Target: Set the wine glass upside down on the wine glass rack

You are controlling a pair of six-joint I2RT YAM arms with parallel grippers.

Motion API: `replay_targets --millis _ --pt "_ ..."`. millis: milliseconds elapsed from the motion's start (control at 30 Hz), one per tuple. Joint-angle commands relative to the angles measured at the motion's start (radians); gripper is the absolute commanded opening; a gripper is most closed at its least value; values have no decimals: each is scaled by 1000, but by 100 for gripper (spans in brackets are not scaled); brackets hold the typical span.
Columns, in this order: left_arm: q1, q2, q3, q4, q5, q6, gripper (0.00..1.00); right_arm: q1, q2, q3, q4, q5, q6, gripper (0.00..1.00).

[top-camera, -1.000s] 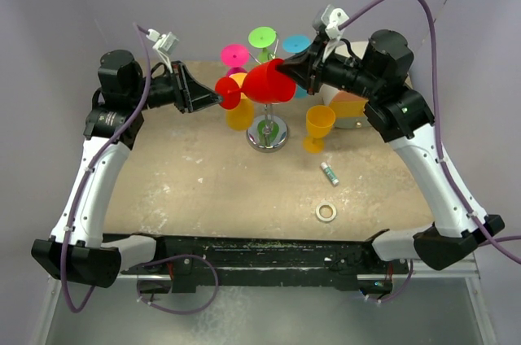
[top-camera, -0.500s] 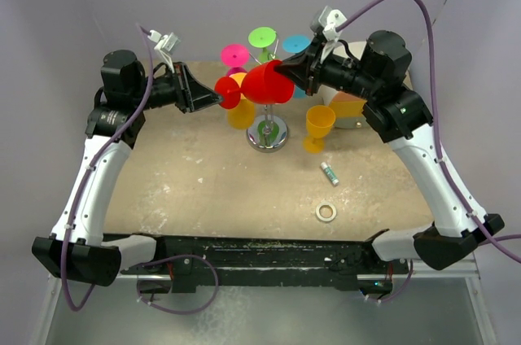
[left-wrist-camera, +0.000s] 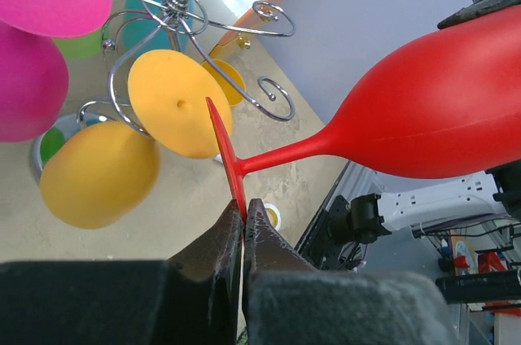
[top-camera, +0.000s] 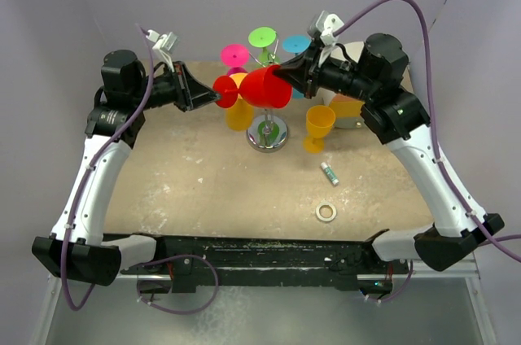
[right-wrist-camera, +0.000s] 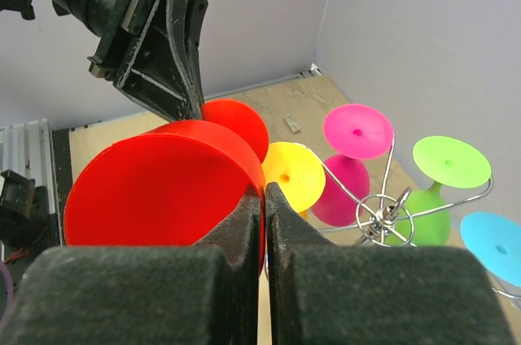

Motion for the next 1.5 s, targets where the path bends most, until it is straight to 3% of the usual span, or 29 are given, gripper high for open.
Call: replay_targets --millis 0,167,567,900,1100,1233,1467 --pt "-8 -42 36 7 -34 61 0 6 -28 -13 30 -48 -11 0" --pt "14 -63 44 -13 -71 67 0 6 -36 -13 12 -63 -37 19" --pt "37 -132 93 -129 -220 247 0 0 -128 -59 -92 -66 -185 59" --pt "12 -99 268 -311 -327 485 0 -139 -234 -126 -72 -67 -128 64" --pt "-20 -74 351 -340 -382 598 0 -233 -272 -194 -16 139 -113 66" --pt "-94 -47 389 -352 -462 681 0 -314 -298 -308 68 247 -120 68" --pt "-235 15 461 -379 -563 797 0 -485 -316 -468 141 201 -91 69"
